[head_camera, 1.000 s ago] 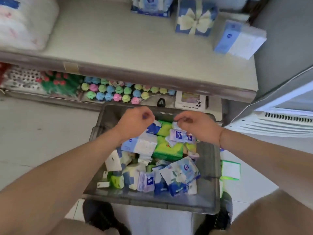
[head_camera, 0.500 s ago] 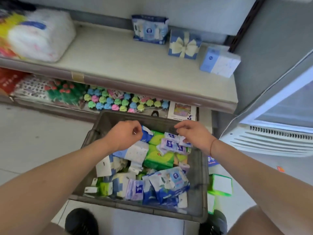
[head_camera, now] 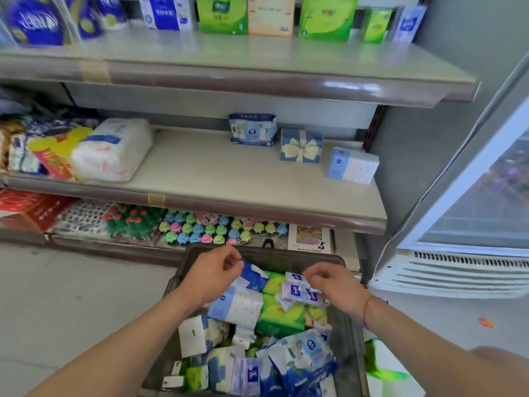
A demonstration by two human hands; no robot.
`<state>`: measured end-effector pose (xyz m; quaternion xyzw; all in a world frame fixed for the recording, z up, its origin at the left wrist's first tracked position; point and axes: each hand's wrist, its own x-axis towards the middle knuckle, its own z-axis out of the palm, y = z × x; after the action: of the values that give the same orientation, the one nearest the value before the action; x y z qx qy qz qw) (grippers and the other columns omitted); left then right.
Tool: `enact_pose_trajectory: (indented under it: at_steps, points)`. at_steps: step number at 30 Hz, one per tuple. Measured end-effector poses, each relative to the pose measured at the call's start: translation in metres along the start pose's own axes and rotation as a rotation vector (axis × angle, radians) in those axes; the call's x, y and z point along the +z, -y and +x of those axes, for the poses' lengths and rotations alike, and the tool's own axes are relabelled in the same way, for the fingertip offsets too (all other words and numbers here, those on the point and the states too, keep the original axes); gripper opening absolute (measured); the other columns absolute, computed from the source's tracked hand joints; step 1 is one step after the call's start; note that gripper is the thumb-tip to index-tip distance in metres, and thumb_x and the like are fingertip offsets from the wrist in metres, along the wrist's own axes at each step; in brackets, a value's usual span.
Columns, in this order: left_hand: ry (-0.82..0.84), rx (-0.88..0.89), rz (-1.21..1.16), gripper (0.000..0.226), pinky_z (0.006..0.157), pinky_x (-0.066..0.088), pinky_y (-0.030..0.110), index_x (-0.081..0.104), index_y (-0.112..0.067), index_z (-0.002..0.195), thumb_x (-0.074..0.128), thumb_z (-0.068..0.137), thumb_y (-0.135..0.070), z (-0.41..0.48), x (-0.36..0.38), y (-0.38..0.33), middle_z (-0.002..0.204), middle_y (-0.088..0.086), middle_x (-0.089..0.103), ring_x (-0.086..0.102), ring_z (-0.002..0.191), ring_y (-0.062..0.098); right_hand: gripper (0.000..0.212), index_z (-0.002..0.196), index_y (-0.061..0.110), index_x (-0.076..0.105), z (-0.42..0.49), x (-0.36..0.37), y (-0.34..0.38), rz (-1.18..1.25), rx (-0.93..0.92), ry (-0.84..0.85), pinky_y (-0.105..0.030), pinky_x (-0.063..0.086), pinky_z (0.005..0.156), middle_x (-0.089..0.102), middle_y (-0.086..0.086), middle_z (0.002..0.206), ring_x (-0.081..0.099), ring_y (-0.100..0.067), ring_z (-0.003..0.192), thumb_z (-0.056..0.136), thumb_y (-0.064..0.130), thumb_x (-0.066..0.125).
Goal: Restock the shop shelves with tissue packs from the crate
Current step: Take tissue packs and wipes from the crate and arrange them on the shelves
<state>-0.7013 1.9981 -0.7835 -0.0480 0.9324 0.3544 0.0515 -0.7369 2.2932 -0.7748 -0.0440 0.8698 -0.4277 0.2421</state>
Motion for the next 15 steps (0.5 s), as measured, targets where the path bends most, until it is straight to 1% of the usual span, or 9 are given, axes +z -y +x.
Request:
enact_pose_trajectory:
  at_steps: [1,2,3,5,7,8,10,12,15]
  points:
    - [-0.013,-0.002,0.027,0.016,0.075,0.052,0.017,0.065,-0.025,0.108,0.063,0.098,-0.037,0.002,-0.007,0.0,0.099,-0.011,0.068,0.064,0.088,0.002,0.015,0.105,0.029,0.073,0.002,-0.004,0.007,-0.022,-0.012,0.004,-0.035,0.06,0.083,0.074,0.007,0.098,0.07,-0.014,0.082,0.099,0.026,0.059]
    - [-0.014,0.002,0.073,0.017,0.07,0.049,0.012,0.065,-0.025,0.108,0.063,0.097,-0.038,0.003,-0.013,0.0,0.099,-0.011,0.067,0.063,0.087,0.002,0.016,0.107,0.027,0.073,0.004,-0.007,0.014,-0.039,-0.025,0.011,-0.034,0.059,0.08,0.073,0.003,0.099,0.068,-0.014,0.079,0.1,0.024,0.059]
    - [-0.007,0.005,0.114,0.018,0.067,0.047,0.011,0.064,-0.025,0.108,0.063,0.097,-0.039,0.002,-0.014,0.0,0.099,-0.011,0.067,0.063,0.086,0.002,0.016,0.108,0.023,0.073,0.004,-0.009,0.018,-0.046,-0.039,0.015,-0.036,0.059,0.079,0.073,-0.003,0.1,0.066,-0.017,0.079,0.1,0.022,0.059]
    - [0.035,0.008,0.152,0.019,0.071,0.053,0.021,0.063,-0.023,0.108,0.062,0.098,-0.039,-0.005,-0.005,-0.002,0.098,-0.008,0.067,0.064,0.087,0.007,0.016,0.109,0.018,0.073,0.0,-0.006,0.02,-0.028,-0.055,0.024,-0.039,0.057,0.077,0.073,-0.008,0.102,0.063,-0.022,0.081,0.1,0.02,0.06]
    - [0.084,0.014,0.184,0.017,0.079,0.055,0.033,0.062,-0.022,0.107,0.061,0.098,-0.037,-0.01,0.009,-0.004,0.097,-0.006,0.066,0.064,0.09,0.013,0.015,0.108,0.02,0.073,-0.003,0.001,0.017,-0.039,-0.064,0.021,-0.034,0.056,0.077,0.072,0.002,0.098,0.064,-0.015,0.079,0.099,0.02,0.061]
    - [0.101,0.014,0.187,0.016,0.08,0.054,0.034,0.062,-0.022,0.106,0.061,0.098,-0.036,-0.013,0.015,-0.004,0.097,-0.006,0.065,0.063,0.091,0.015,0.015,0.108,0.022,0.073,-0.003,0.007,0.014,-0.066,-0.076,0.031,-0.028,0.055,0.076,0.071,0.007,0.096,0.064,-0.009,0.078,0.098,0.02,0.062]
    - [0.124,0.019,0.191,0.017,0.082,0.052,0.033,0.062,-0.021,0.107,0.061,0.098,-0.035,-0.018,0.026,-0.004,0.098,-0.006,0.064,0.062,0.093,0.016,0.018,0.112,0.023,0.073,-0.007,0.017,0.008,-0.11,-0.11,0.054,-0.022,0.051,0.074,0.069,0.008,0.099,0.063,-0.004,0.078,0.096,0.02,0.063]
    - [0.127,0.031,0.209,0.02,0.085,0.051,0.034,0.062,-0.018,0.11,0.062,0.098,-0.034,-0.02,0.03,-0.007,0.101,-0.004,0.065,0.062,0.096,0.018,0.022,0.115,0.024,0.072,-0.009,0.022,0.001,-0.132,-0.141,0.062,-0.023,0.051,0.076,0.069,0.008,0.102,0.063,-0.004,0.078,0.095,0.021,0.063]
    - [0.12,0.038,0.242,0.026,0.088,0.053,0.039,0.063,-0.015,0.116,0.065,0.096,-0.032,-0.022,0.026,-0.014,0.106,0.0,0.067,0.063,0.098,0.021,0.022,0.114,0.027,0.071,-0.013,0.025,-0.003,-0.123,-0.172,0.064,-0.03,0.055,0.076,0.069,0.011,0.098,0.064,-0.008,0.075,0.094,0.02,0.064]
